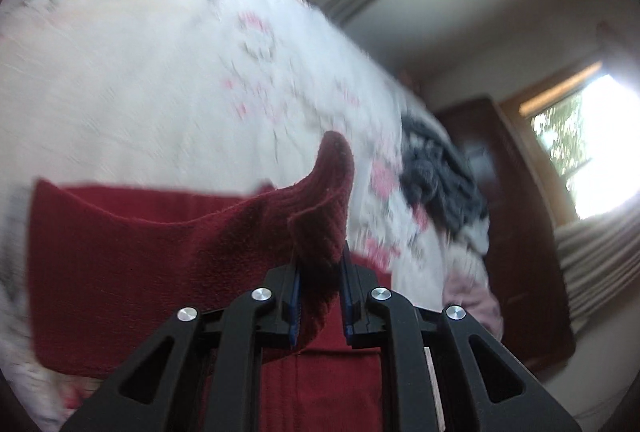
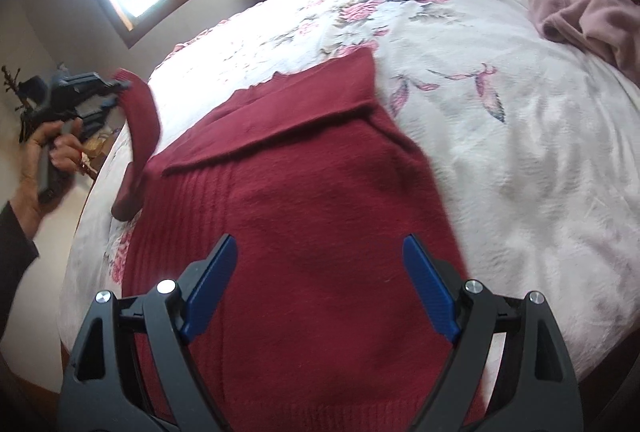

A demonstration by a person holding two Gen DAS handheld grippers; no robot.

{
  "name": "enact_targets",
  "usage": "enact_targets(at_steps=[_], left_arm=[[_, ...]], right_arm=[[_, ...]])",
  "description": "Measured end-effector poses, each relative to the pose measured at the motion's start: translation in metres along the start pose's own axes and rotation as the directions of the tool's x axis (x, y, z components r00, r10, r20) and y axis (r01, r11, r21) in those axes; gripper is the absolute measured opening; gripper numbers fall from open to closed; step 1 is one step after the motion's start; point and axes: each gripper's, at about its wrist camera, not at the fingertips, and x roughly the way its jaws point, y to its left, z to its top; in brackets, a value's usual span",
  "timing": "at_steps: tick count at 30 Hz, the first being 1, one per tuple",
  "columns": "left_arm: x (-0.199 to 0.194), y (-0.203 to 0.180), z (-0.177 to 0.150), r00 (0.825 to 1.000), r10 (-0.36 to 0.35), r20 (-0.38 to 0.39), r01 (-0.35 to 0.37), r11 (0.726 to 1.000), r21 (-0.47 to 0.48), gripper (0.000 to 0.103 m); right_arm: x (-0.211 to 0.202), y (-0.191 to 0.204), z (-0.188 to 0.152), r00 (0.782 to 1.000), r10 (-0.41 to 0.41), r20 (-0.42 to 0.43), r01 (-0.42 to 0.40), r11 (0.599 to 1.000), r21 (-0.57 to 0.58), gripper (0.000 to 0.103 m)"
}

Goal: Fold small clothes

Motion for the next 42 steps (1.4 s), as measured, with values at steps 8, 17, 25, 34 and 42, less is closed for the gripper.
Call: enact_targets(at_steps=[8, 17, 25, 34, 42], left_arm=[[0.07, 0.02, -0.073, 0.98, 0.148, -0.136, -0.138, 0.987, 0.077, 0.054], [-0.014, 0.059, -0.184, 0.975, 0.163, -0.154, -0.156, 0.986, 0.055, 0.068], [-0.041, 0.083, -0.271, 0.962, 0.125, -0.242, -0.14, 0.989, -0.044, 0.07], [-0.043, 0.095, -0.283, 0.967, 0.09, -0.24, -0.115, 0.989, -0.091, 0.072], [-0.032, 0.087, -0.281, 0.962, 0.105, -0.252, -0.132, 0.987, -0.092, 0.075]], right_arm=[[0.025, -0.007, 0.034, 0.998, 0.057, -0.007, -0.057, 0.996, 0.068, 0.085], [0.157, 0.02, 0.136, 0.891, 0.407, -0.202, -0.343, 0.894, 0.289, 0.068], [0.272, 0.034, 0.158, 0.796, 0.466, -0.386, -0.263, 0.841, 0.472, 0.067], [0.295, 0.065, 0.167, 0.744, 0.497, -0.447, -0.277, 0.838, 0.47, 0.045], [0.258, 0.089, 0.212, 0.809, 0.442, -0.388, -0.317, 0.883, 0.345, 0.005]])
